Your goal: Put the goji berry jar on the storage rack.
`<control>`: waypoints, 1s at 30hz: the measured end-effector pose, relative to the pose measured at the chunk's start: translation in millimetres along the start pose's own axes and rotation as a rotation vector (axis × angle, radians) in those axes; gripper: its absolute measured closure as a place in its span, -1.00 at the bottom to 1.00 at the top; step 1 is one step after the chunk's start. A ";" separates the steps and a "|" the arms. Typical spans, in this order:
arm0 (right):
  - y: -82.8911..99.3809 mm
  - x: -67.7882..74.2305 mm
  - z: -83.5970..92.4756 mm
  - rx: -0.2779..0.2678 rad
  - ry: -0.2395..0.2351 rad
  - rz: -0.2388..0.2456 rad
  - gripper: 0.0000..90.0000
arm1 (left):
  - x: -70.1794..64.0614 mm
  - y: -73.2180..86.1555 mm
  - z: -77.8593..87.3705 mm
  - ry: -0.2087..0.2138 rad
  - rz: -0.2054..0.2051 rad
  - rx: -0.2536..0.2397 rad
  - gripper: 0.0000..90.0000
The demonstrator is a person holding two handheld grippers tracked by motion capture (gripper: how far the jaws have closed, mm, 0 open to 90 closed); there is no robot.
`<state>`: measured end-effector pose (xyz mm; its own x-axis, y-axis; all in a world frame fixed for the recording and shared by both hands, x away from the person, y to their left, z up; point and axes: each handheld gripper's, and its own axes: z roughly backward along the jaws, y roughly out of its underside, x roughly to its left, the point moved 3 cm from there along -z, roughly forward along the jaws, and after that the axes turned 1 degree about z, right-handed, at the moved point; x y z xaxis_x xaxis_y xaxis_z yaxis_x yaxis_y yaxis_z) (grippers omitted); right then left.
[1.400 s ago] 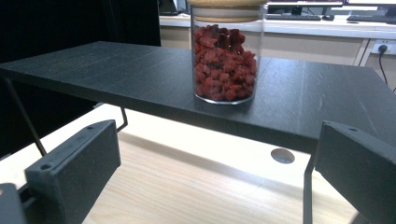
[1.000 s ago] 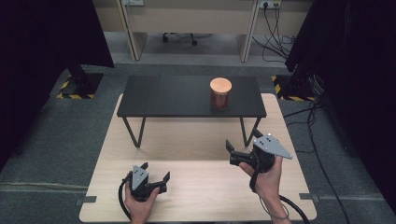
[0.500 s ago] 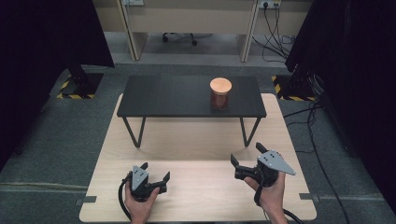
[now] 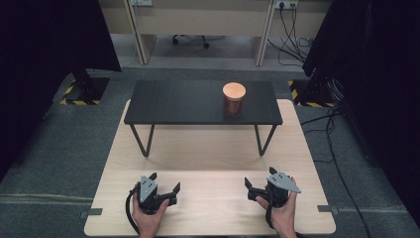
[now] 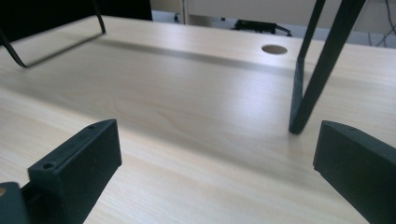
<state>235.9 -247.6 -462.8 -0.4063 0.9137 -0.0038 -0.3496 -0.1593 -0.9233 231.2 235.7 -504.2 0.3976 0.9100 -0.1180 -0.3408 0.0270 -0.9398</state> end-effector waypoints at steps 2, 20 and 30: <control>5.9 -0.1 -1.4 0.007 0.005 -0.011 -0.98 | -0.2 0.0 0.0 0.000 -0.001 0.000 -0.97; 26.2 -4.5 -9.8 0.028 -0.035 -0.026 -0.98 | 0.1 -0.2 0.2 0.002 0.003 0.002 -0.97; 27.4 -8.9 -9.4 0.022 -0.056 -0.037 -0.95 | -0.8 -0.4 0.0 0.000 -0.002 0.004 -0.97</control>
<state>237.9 -256.5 -491.7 -0.4393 0.8968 0.0522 -0.3832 -0.1345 -0.9138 231.0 234.9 -503.7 0.3984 0.9098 -0.1167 -0.3439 0.0302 -0.9385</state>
